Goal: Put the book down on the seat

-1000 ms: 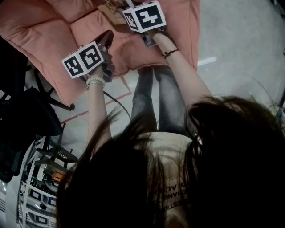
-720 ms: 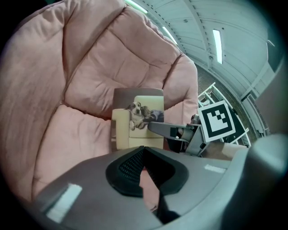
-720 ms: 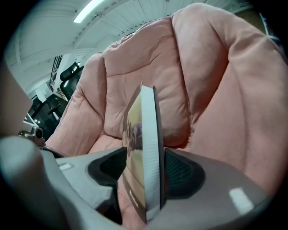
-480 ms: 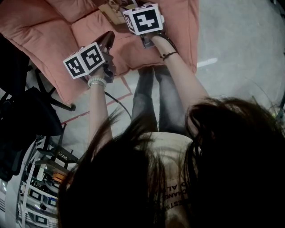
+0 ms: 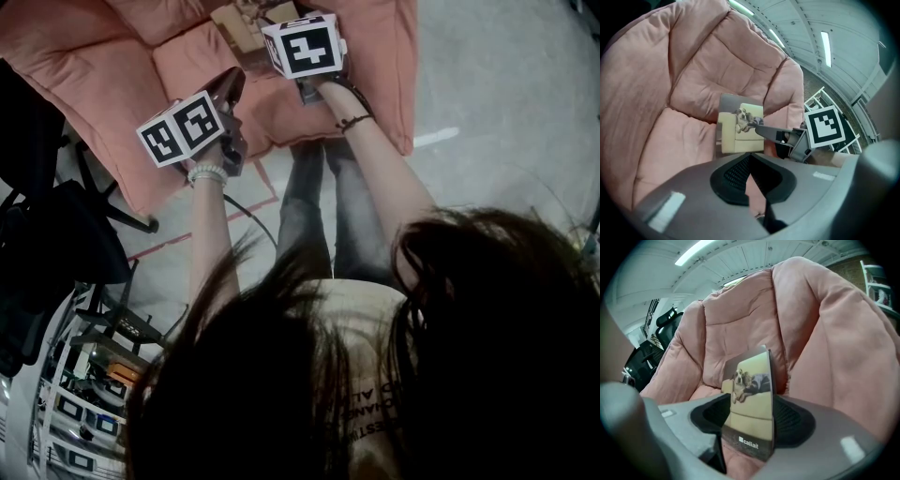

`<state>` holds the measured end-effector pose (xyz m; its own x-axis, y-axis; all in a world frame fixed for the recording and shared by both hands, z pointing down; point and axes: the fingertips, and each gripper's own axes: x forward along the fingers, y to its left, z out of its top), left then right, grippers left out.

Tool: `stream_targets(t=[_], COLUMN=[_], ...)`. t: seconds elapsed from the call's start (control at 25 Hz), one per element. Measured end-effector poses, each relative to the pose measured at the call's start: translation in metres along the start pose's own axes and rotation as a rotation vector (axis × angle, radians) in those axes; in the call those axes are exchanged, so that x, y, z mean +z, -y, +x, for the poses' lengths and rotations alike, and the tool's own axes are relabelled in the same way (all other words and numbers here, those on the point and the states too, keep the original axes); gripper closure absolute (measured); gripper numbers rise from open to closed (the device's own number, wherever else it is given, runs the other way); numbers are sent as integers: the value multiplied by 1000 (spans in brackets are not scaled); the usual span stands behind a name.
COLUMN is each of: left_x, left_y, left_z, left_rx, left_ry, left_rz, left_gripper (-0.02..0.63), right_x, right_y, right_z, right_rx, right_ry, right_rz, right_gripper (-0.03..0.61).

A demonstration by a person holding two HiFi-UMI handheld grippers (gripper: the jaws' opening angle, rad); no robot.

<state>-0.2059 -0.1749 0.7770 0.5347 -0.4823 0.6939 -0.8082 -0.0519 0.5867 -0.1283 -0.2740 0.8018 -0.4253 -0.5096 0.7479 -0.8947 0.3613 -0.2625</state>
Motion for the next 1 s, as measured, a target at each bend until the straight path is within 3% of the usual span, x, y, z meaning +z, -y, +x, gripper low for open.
stream_targets(t=[0.24, 0.6, 0.76, 1.0], left_x=[2, 18, 30, 54], left_y=[9, 48, 75, 131], left_z=[-7, -32, -49, -100], left_rx=[0, -26, -27, -34], left_ry=[33, 89, 132, 212], left_rz=[-7, -20, -10, 49], left_gripper=[614, 614, 614, 614], right_x=[0, 14, 27, 65], right_y=[-11, -24, -29, -50], right_z=[-13, -56, -87, -166], right_rx=[69, 96, 144, 189], right_ry=[-4, -7, 23, 125], right_rz=[-2, -24, -38, -58], right_gripper=[310, 336, 371, 475])
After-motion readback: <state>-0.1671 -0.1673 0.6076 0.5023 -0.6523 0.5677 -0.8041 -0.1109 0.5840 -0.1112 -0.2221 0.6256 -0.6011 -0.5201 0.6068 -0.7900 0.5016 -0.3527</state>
